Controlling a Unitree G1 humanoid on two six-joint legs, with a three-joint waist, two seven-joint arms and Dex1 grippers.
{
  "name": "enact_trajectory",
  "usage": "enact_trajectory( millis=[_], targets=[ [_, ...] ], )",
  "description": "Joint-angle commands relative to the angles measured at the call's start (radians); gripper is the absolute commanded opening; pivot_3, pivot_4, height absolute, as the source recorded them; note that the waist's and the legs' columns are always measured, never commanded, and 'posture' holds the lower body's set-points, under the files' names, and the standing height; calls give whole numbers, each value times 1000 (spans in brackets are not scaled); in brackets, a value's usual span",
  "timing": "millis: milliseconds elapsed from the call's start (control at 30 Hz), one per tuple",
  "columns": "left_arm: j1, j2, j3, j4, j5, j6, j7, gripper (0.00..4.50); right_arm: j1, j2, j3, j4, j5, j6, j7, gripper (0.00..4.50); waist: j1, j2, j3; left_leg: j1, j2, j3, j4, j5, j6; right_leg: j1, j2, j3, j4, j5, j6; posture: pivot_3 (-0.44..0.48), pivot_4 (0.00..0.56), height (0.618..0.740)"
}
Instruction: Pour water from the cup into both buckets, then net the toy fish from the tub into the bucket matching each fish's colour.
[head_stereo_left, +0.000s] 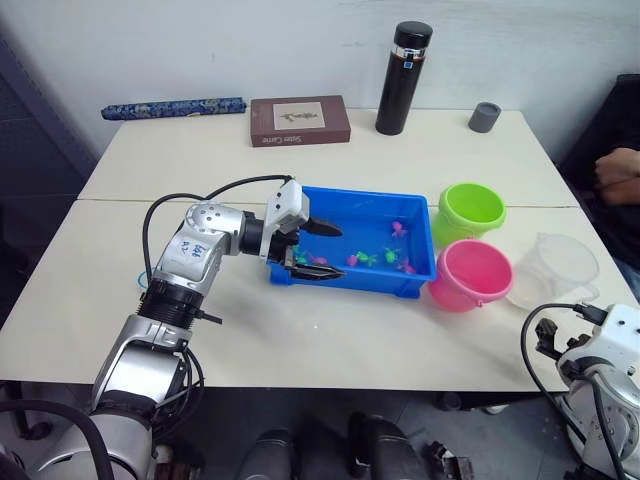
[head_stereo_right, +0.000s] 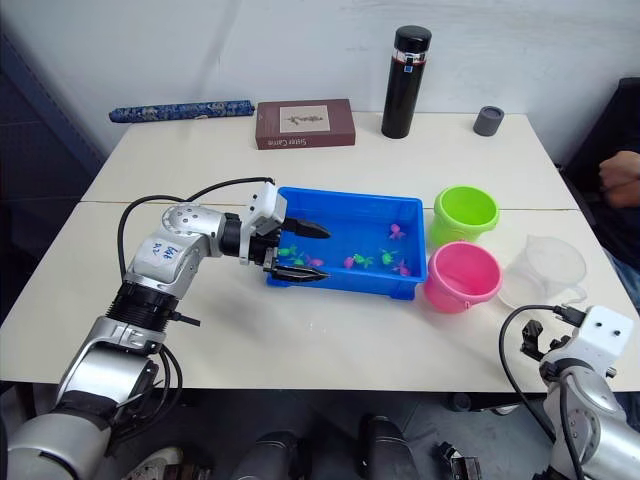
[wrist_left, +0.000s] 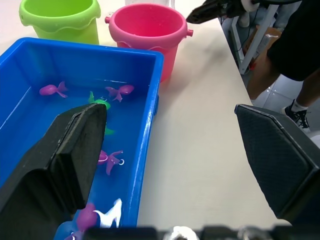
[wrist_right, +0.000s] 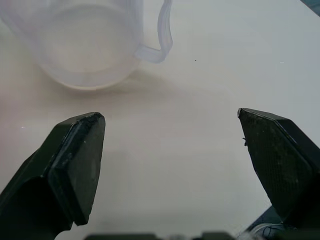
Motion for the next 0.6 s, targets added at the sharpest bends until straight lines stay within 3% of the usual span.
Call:
enact_trajectory(
  millis=[33,600],
  targets=[
    [-23,8,20,-26,-9,10,-10,4426,-47,-7,-39,34,-10,-56,-32,4500,0,0,0,0,0,0,0,0,0,0,0,0,0,0,0,0,150,740],
    [-20,41,30,-61,-8,29,-5,4426,-166,-14,-37,199,-62,-219,-153,4500,-8,0,0,0,0,0,0,0,1,0,0,0,0,0,0,0,150,740]
  ],
)
